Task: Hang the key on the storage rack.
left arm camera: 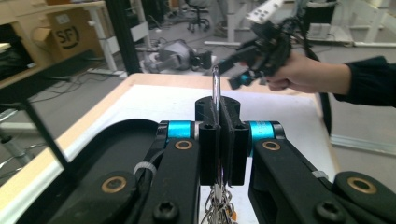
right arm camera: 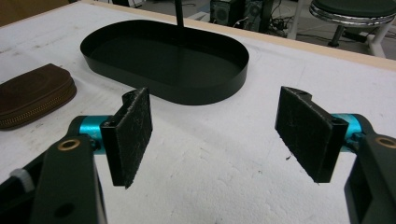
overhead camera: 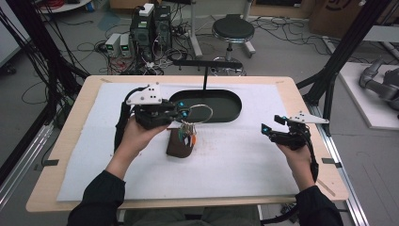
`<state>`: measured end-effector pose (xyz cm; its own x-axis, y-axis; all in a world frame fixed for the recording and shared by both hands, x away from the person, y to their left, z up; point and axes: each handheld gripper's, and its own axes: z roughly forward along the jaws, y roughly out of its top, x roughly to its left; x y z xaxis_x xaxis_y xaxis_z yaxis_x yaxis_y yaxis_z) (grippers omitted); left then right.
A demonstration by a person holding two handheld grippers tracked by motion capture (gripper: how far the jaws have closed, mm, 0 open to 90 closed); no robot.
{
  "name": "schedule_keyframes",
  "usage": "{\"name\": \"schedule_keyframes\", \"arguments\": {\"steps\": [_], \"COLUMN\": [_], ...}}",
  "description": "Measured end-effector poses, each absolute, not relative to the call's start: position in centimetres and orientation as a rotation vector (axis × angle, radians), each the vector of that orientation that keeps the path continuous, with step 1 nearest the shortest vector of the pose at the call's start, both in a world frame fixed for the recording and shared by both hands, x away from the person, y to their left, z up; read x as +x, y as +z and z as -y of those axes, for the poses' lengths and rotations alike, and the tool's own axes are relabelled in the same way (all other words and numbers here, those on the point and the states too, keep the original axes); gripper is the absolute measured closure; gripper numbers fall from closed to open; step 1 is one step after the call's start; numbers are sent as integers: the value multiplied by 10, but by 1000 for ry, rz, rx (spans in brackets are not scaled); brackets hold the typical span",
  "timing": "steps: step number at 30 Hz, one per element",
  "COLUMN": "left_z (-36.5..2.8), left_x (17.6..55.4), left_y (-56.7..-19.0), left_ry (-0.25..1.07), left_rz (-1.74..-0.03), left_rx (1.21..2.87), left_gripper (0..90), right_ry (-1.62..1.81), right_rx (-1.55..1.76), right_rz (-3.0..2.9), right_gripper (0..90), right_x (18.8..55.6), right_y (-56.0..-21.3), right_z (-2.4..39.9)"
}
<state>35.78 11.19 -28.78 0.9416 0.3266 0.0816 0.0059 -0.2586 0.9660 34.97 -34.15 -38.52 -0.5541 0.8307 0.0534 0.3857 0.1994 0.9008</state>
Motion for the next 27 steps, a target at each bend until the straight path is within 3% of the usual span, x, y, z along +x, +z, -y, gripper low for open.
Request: {"name": "schedule_keyframes", "arguments": {"steps": [27], "left_z": [-131], "left_x": [437], "left_y": [-279], "left_ry": [447], "left_rz": [-473], "left_rx": [1788], "left_gripper": [864], "right_ry": [1323], "right_rx": [1125], "right_rz": [-2031], "right_gripper": [279], "right_x": [351], "right_y": [-386], "right_z": [342]}}
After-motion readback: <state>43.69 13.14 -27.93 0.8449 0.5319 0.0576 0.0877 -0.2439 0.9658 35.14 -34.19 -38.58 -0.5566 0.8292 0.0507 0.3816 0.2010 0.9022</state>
